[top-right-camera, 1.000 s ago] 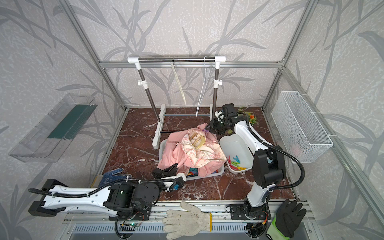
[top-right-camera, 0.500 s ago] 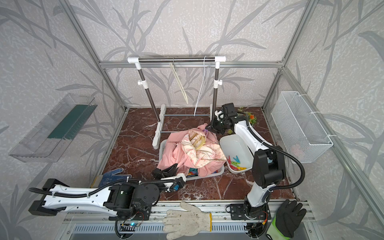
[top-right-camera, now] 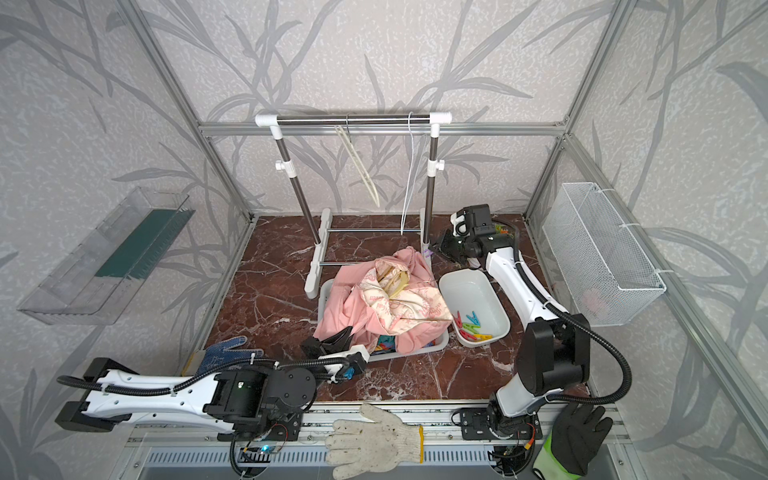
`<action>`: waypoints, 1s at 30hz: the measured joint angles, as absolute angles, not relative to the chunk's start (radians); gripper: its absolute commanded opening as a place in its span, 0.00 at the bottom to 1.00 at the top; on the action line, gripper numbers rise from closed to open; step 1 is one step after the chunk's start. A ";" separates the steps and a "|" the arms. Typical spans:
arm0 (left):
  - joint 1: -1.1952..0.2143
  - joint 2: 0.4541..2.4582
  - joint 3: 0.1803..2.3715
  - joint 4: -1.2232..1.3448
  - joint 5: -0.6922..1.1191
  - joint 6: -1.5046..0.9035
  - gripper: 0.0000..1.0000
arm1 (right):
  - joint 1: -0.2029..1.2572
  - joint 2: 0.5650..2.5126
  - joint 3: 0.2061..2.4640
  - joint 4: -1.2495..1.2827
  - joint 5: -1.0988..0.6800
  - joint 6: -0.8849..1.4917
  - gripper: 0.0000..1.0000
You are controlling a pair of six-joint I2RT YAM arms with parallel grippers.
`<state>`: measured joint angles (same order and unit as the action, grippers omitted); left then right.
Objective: Remove the clothespins securing jackets to the hanger
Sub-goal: Remove the clothespin from the hanger, then place the clothespin in the storage box.
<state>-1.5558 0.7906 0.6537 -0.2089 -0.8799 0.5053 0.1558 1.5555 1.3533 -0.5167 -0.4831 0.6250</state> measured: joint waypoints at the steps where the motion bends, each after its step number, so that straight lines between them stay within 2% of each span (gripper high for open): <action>1: -1.556 0.788 0.654 -0.208 -0.881 0.505 0.00 | 0.141 1.532 1.331 -0.518 -0.466 0.618 0.00; 11: -1.556 0.691 0.619 -0.206 -0.877 0.471 0.00 | 0.080 1.380 1.026 -0.535 -0.189 0.564 0.00; 15: -1.556 0.689 0.618 -0.208 -0.873 0.459 0.00 | 0.077 1.381 0.948 -0.534 -0.153 0.563 0.06; 19: -1.556 0.686 0.618 -0.210 -0.869 0.447 0.00 | 0.077 1.400 0.922 -0.534 -0.117 0.553 0.30; 22: -1.556 0.670 0.617 -0.211 -0.865 0.440 0.00 | 0.076 1.414 0.923 -0.529 -0.105 0.540 0.62; 24: -1.556 0.653 0.614 -0.211 -0.863 0.435 0.00 | 0.076 1.415 0.924 -0.530 -0.104 0.527 0.74; 30: -1.556 0.592 0.608 -0.209 -0.851 0.422 0.00 | 0.076 1.346 0.944 -0.545 -0.106 0.481 0.82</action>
<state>-1.5558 0.5919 0.6083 -0.2092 -0.8509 0.4217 0.0765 1.3464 0.9436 -0.5446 -0.1062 0.4808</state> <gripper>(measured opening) 0.050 0.819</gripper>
